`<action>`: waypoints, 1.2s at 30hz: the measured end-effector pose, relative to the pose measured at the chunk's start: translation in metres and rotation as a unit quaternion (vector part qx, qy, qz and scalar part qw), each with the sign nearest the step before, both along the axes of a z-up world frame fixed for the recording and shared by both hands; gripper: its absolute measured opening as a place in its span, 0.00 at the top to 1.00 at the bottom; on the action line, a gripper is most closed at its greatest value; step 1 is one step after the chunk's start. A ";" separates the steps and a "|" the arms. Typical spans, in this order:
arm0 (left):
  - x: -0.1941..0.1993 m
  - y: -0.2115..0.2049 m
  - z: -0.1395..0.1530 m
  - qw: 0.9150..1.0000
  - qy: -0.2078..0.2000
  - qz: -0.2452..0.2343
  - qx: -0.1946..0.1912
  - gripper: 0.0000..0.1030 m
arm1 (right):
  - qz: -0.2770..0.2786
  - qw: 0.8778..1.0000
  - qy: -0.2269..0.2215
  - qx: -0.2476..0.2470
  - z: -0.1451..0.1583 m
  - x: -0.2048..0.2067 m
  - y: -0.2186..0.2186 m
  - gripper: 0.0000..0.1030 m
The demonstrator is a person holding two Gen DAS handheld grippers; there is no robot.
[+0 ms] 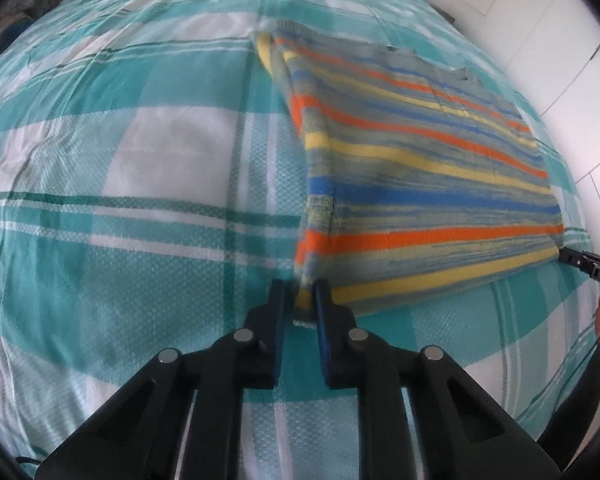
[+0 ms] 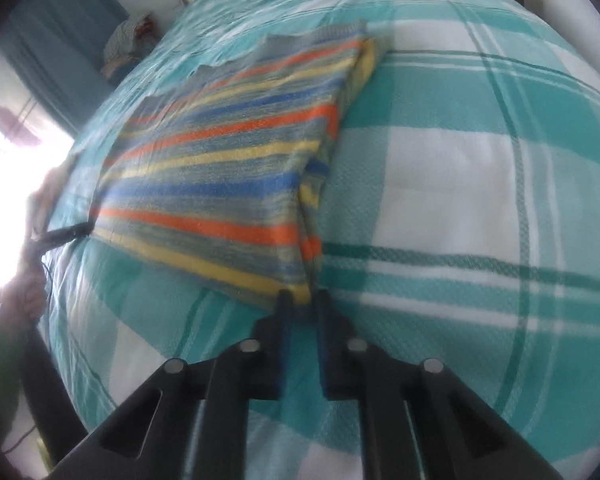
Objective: Fold small clothes
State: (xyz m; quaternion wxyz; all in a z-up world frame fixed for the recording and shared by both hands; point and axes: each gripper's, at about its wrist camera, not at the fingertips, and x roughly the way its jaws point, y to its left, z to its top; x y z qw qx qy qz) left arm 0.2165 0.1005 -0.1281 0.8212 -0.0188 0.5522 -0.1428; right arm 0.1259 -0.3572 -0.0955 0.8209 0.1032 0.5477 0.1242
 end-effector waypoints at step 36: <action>-0.098 -0.072 -0.004 0.983 -0.170 0.051 0.052 0.03 | -0.131 0.964 -0.189 -0.135 -0.005 -0.118 0.009 0.11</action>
